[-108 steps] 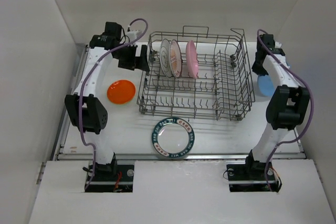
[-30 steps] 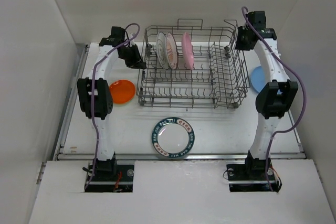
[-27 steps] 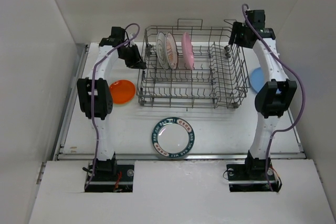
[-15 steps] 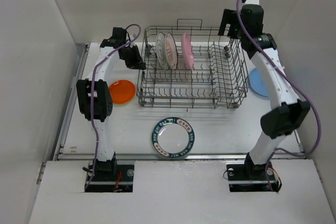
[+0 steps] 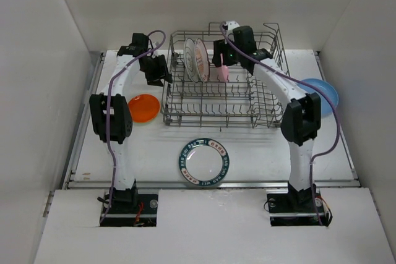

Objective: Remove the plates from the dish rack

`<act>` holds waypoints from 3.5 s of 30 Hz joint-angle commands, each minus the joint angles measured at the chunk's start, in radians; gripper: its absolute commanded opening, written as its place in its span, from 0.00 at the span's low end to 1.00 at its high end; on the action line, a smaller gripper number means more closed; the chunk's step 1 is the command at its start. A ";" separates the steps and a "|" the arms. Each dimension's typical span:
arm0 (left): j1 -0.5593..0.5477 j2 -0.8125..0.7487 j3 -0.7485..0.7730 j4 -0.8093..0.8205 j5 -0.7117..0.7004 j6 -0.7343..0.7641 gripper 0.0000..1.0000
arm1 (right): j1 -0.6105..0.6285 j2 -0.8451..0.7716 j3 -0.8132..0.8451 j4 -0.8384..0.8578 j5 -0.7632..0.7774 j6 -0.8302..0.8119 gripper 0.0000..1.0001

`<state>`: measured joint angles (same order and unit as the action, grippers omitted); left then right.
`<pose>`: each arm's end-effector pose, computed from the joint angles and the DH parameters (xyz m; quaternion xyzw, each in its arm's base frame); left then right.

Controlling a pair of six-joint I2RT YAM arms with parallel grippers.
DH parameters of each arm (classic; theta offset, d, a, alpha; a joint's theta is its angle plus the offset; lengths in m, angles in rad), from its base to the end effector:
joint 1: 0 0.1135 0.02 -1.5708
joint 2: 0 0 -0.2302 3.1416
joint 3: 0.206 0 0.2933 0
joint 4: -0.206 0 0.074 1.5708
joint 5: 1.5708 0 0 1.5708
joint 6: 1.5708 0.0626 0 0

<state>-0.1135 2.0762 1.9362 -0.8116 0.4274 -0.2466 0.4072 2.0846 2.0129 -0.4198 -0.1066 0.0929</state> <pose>0.4940 -0.0824 0.2276 0.0026 0.9330 -0.2521 0.2568 0.4968 0.2215 0.2889 -0.1611 0.8418 0.1712 0.4858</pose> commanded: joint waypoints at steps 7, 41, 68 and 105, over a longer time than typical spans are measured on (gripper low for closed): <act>0.006 -0.068 0.037 -0.021 0.001 0.026 0.45 | 0.030 0.059 0.107 0.044 0.011 0.048 0.19; -0.003 -0.068 0.231 -0.032 0.007 0.112 0.54 | -0.430 -0.356 -0.112 -0.454 0.700 0.254 0.00; -0.097 -0.041 0.388 -0.049 0.065 0.136 0.62 | -0.524 -0.036 -0.060 -0.541 0.663 0.254 0.84; -0.394 0.153 0.366 0.236 -0.434 0.356 0.16 | -0.495 -0.535 -0.327 -0.225 0.285 0.199 0.84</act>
<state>-0.5030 2.2368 2.3169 -0.6281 -0.0128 0.1112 -0.0917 1.5768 1.7123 -0.7456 0.3237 0.3508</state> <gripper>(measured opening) 0.219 0.838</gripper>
